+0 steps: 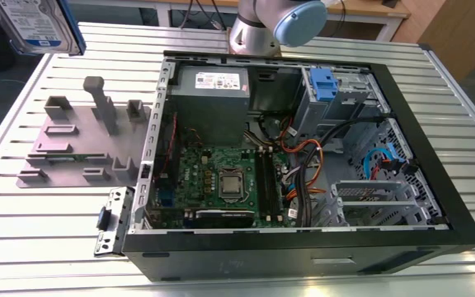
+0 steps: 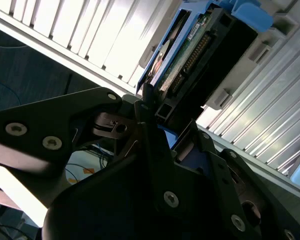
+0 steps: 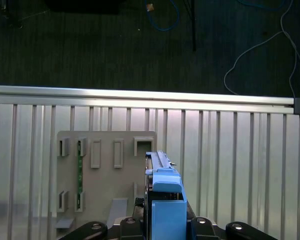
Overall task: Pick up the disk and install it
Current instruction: 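Pick up the disk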
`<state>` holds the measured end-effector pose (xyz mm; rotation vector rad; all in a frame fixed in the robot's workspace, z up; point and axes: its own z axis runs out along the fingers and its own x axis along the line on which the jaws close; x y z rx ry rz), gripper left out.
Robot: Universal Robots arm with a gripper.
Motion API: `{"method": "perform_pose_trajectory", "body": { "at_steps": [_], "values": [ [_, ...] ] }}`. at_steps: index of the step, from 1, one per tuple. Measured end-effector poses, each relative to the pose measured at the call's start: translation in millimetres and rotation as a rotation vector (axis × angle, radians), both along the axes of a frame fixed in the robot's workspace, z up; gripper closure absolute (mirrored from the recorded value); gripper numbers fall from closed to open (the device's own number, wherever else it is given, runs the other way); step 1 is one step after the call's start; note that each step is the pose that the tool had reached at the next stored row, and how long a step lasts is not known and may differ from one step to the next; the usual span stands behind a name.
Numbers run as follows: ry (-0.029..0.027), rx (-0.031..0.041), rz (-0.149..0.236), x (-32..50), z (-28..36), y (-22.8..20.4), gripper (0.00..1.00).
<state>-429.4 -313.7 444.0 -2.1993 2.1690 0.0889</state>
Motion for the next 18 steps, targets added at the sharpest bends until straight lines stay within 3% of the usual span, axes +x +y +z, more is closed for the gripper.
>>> {"method": "perform_pose_trajectory", "body": {
  "at_steps": [18],
  "values": [
    [0.0, 0.0, 0.0, 0.0, 3.7, 0.0, 0.64]
  ]
}}
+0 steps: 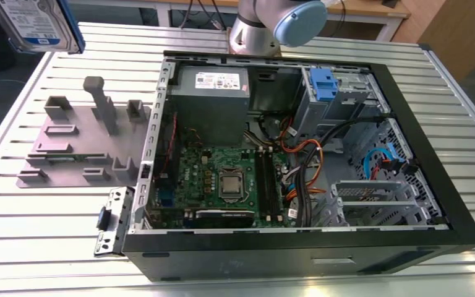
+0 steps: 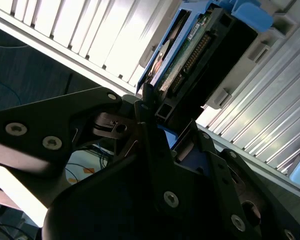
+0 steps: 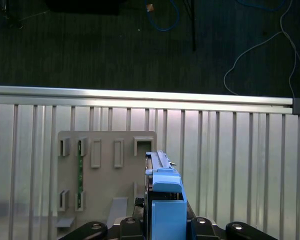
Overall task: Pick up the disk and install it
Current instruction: 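Pick up the disk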
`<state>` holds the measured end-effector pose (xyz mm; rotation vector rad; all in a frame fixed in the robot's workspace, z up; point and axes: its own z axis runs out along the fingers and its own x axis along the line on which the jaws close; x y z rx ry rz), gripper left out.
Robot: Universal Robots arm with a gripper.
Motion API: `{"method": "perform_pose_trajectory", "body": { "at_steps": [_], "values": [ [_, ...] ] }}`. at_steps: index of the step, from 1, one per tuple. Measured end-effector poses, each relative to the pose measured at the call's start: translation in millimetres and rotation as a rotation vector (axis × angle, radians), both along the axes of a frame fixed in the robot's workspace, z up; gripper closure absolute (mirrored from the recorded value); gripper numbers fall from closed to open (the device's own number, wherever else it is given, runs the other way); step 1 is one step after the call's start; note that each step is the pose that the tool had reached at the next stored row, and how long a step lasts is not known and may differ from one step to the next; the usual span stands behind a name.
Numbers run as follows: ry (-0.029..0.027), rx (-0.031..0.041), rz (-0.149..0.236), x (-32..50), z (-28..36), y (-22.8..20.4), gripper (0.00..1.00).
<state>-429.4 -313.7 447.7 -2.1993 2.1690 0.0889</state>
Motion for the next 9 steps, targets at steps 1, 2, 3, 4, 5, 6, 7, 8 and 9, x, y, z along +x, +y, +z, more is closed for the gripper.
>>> {"method": "perform_pose_trajectory", "body": {
  "at_steps": [1, 2, 3, 4, 5, 6, 7, 8, 9],
  "values": [
    [0.0, 0.0, 0.0, 0.0, 0.2, 0.0, 0.64],
    [0.0, 0.0, 0.0, 0.0, 0.4, 0.0, 0.64],
    [0.0, 0.0, 0.0, 0.0, 0.7, 0.0, 0.64],
    [0.0, 0.0, 0.0, 0.0, 0.9, 0.0, 0.64],
    [0.0, 0.0, 0.0, 0.0, 1.2, 0.0, 0.64],
    [0.0001, 0.0, 0.0, 0.0, 1.5, 0.0, 0.64],
    [0.0, 0.0, 0.0, 0.0, 1.7, 0.0, 0.64],
    [0.0, 0.0, 0.0, 0.0, 2.0, 0.0, 0.64],
    [0.0, 0.0, 0.0, 0.0, 2.2, 0.0, 0.64]
  ]
}}
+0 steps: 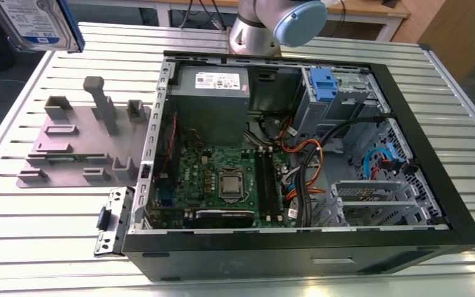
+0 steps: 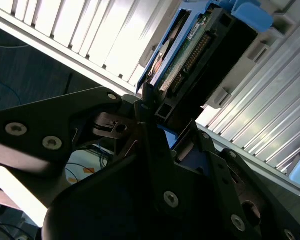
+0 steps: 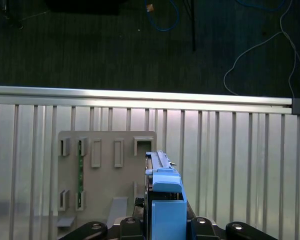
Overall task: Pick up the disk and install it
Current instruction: 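Pick up the disk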
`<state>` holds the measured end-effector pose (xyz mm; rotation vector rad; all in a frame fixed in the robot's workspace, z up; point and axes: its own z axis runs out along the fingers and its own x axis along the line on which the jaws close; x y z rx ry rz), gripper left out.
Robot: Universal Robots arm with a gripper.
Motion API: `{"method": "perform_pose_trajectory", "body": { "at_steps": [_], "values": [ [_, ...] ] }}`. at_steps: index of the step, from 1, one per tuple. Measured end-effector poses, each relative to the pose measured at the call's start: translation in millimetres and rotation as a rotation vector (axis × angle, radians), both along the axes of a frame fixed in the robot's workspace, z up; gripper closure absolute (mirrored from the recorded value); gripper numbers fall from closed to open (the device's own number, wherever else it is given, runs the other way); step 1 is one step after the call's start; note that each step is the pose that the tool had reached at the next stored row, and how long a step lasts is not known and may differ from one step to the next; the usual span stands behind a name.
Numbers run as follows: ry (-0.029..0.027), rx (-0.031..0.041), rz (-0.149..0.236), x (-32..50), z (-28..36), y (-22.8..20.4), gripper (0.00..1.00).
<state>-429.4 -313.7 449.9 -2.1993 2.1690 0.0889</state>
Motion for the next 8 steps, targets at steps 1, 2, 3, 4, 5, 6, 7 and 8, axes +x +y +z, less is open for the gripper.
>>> {"method": "perform_pose_trajectory", "body": {
  "at_steps": [1, 2, 3, 4, 5, 6, 7, 8],
  "values": [
    [0.0, -0.0001, 0.0, 0.0, 0.3, 0.0, 0.64],
    [0.0, 0.0, 0.0, 0.0, 0.6, 0.0, 0.64],
    [0.0, 0.0, 0.0, 0.0, 0.8, 0.0, 0.64],
    [0.0, 0.0, 0.0, 0.0, 1.0, 0.0, 0.64],
    [0.0, 0.0, 0.0, 0.0, 1.2, 0.0, 0.64],
    [0.0, -0.0001, 0.0, 0.0, 1.5, 0.0, 0.64],
    [0.0, 0.0, 0.0, 0.0, 1.7, 0.0, 0.64],
    [0.0, 0.0, 0.0, 0.0, 1.9, 0.0, 0.64]
  ]
}}
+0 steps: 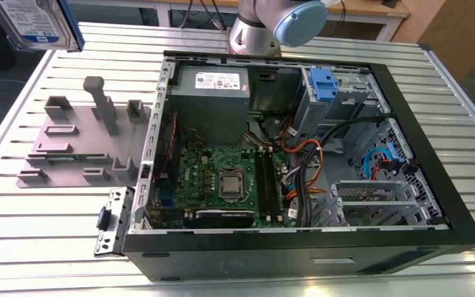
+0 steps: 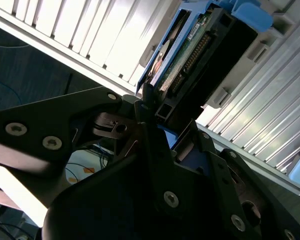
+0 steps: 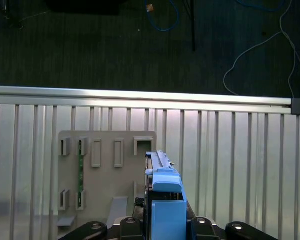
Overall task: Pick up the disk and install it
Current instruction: 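Pick up the disk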
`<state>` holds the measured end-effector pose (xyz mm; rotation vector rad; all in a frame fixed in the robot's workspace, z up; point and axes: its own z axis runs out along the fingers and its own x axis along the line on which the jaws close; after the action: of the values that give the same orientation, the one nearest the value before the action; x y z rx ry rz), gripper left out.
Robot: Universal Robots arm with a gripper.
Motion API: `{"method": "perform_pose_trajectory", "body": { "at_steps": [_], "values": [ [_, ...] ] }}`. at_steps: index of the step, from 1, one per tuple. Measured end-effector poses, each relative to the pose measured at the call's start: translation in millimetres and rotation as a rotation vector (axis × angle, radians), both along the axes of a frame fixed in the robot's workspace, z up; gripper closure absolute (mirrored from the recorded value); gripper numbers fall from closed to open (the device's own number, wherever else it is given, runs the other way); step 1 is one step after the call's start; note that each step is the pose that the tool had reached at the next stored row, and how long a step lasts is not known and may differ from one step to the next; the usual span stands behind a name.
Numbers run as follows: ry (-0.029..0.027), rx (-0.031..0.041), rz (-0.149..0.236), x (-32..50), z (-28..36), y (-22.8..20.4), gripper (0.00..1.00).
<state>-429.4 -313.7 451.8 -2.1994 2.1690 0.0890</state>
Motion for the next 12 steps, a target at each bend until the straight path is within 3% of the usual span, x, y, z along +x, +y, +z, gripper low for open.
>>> {"method": "perform_pose_trajectory", "body": {
  "at_steps": [12],
  "values": [
    [0.0, 0.0, 0.0, 0.0, 2.3, 0.0, 0.64]
  ]
}}
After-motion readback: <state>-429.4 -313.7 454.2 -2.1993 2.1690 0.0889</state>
